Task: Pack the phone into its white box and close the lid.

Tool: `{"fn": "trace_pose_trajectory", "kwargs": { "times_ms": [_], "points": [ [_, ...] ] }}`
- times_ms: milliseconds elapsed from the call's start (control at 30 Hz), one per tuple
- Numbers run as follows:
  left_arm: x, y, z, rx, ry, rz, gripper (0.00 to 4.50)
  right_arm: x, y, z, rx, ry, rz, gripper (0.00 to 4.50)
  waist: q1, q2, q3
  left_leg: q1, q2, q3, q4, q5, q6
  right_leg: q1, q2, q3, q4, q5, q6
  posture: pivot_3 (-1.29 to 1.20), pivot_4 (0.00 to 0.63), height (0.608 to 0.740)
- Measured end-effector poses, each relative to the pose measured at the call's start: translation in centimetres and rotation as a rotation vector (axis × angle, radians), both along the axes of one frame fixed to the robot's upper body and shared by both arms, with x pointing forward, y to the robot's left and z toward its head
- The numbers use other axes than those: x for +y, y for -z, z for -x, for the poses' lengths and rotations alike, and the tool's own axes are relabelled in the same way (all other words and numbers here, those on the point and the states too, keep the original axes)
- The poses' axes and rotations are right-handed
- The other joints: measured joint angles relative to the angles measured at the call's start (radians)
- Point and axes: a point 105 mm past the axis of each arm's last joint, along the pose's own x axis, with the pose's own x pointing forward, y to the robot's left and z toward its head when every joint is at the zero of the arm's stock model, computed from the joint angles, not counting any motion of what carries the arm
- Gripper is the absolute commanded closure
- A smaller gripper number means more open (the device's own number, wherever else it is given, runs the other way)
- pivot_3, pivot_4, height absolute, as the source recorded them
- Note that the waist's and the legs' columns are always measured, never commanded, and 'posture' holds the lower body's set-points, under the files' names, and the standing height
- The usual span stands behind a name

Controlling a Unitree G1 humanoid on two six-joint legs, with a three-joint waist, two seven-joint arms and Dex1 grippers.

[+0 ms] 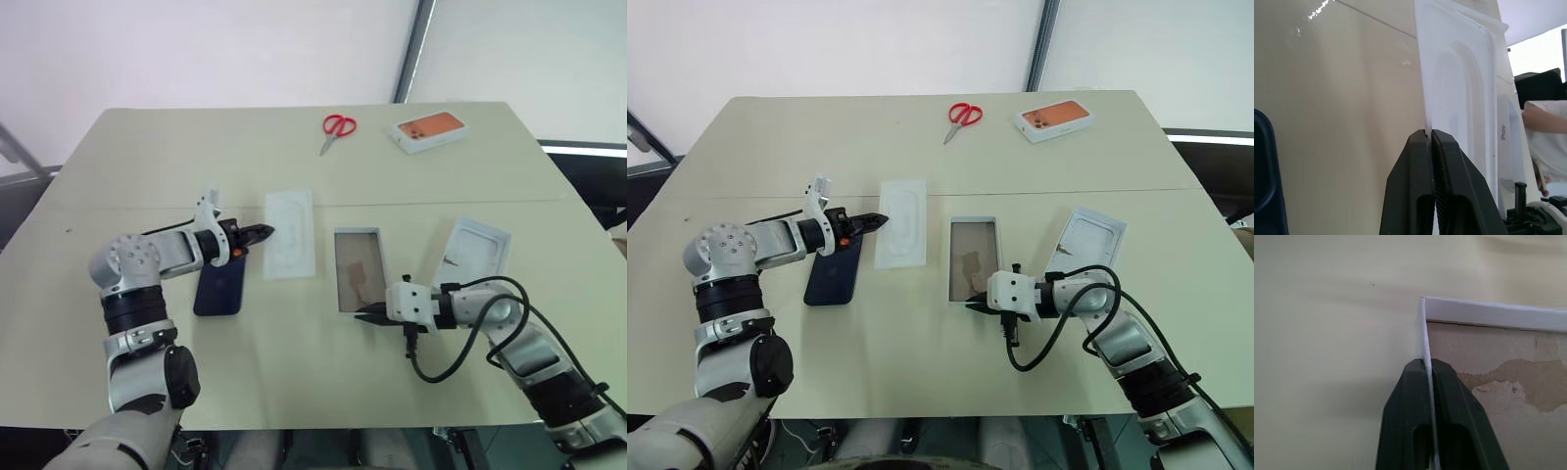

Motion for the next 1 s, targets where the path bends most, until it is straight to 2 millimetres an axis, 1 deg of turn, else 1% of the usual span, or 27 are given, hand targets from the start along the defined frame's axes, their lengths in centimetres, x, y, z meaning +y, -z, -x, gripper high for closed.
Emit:
{"fn": "trace_pose_trajectory", "kwargs": {
  "times_ms": [100,133,200,267,433,467,500,567,600,700,800,867,967,1000],
  "points": [
    [-0.1,-0.4,0.0,-0.010,-0.001,0.022,4.50,0.6,0.0,0.0,0.000,-0.011,-0.013,4.48,0.000,0.000,0.000,0.000,0.000,0.000,0.000,0.000,0.000,0.000,0.000,0.000,0.000,0.000,0.000,0.00,0.150,0.740],
    [-0.2,-0.7,-0.1,-0.013,0.004,0.025,4.50,1.3,0.1,0.0,-0.001,-0.028,-0.018,4.48,-0.001,-0.001,0.000,0.000,0.000,0.000,0.000,0.000,0.000,0.000,0.001,0.000,0.000,0.000,0.000,0.00,0.150,0.740],
    [-1.0,-1.6,-0.2,-0.031,0.030,0.042,4.50,3.3,-0.1,-0.1,-0.019,-0.066,-0.050,4.48,-0.001,-0.001,0.000,0.000,0.000,0.000,0.000,0.000,-0.001,-0.001,0.001,0.000,0.000,0.000,0.000,0.00,0.150,0.740],
    [-1.9,-2.3,-0.3,-0.048,0.051,0.053,4.50,5.0,-0.4,-0.3,-0.036,-0.082,-0.081,4.48,-0.001,-0.001,0.000,0.000,0.000,0.000,0.000,0.001,-0.002,-0.001,0.001,0.000,0.000,0.000,0.000,0.00,0.150,0.740],
    [-1.7,-2.1,-0.3,-0.039,0.039,0.045,4.50,6.3,-0.5,-1.3,-0.006,-0.003,-0.127,4.48,0.000,-0.001,0.000,0.000,0.000,0.000,0.000,0.002,-0.003,-0.001,0.001,0.000,0.001,0.000,0.000,0.00,0.150,0.740],
    [-1.9,-2.1,-0.3,-0.037,0.045,0.048,4.50,6.5,-0.4,-1.5,0.001,0.015,-0.132,3.90,0.000,-0.001,0.000,0.000,0.000,-0.001,0.000,0.002,-0.003,-0.001,0.001,0.000,0.001,0.000,0.000,0.00,0.150,0.740],
    [-2.0,-2.1,-0.2,-0.037,0.050,0.052,4.50,6.5,-0.4,-1.7,0.004,0.026,-0.133,3.60,0.001,-0.001,0.000,0.000,0.000,-0.001,0.000,0.002,-0.003,-0.001,0.001,0.000,0.001,0.000,0.000,0.00,0.150,0.740],
    [-2.2,-1.9,-0.1,-0.031,0.055,0.053,4.50,6.6,-0.4,-1.9,-0.003,0.040,-0.134,2.61,0.000,-0.001,0.000,0.000,0.000,-0.001,0.000,0.002,-0.003,-0.001,0.001,0.000,0.001,0.000,0.000,0.00,0.150,0.740],
    [-2.2,-1.8,0.0,-0.028,0.055,0.052,4.50,6.5,-0.4,-2.0,-0.008,0.046,-0.130,2.14,0.000,-0.001,0.000,0.000,0.000,-0.001,0.000,0.002,-0.003,-0.001,0.001,0.000,0.001,0.000,0.000,0.00,0.150,0.740],
    [-2.4,-1.3,0.2,-0.015,0.061,0.051,4.50,5.6,-0.3,-1.9,-0.012,0.056,-0.108,2.14,0.001,-0.001,0.000,0.000,0.000,0.000,0.000,0.001,-0.002,-0.001,0.001,0.000,0.001,0.000,0.000,0.00,0.150,0.740],
    [-2.6,-1.0,0.3,-0.007,0.065,0.050,4.50,4.3,-1.0,-1.9,-0.006,0.085,-0.124,2.14,0.001,-0.001,0.000,0.000,0.000,-0.001,0.000,0.000,-0.001,-0.001,0.001,0.000,0.001,0.000,0.000,0.00,0.150,0.740],
    [-2.7,-1.0,0.4,-0.017,0.065,0.040,4.50,2.4,-1.9,-2.2,-0.028,0.119,-0.119,2.14,0.003,-0.001,0.000,-0.001,0.000,0.000,0.000,0.000,-0.001,-0.001,0.000,0.000,0.000,0.000,0.000,0.00,0.150,0.740],
    [-2.7,-0.7,0.4,-0.030,0.047,0.020,4.50,-1.6,-3.2,-2.6,-0.062,0.207,-0.106,2.14,0.004,-0.001,0.001,-0.001,0.000,0.000,0.000,-0.001,0.000,0.000,0.000,0.000,0.000,0.000,0.000,0.00,0.150,0.740],
    [-2.8,-0.6,0.4,-0.030,0.041,0.019,4.50,-2.2,-3.7,-2.6,-0.067,0.229,-0.121,2.14,0.003,-0.001,0.001,-0.001,0.000,0.000,0.000,-0.001,0.000,0.000,0.000,0.000,0.000,0.000,0.000,0.00,0.150,0.740]
  ]
}}
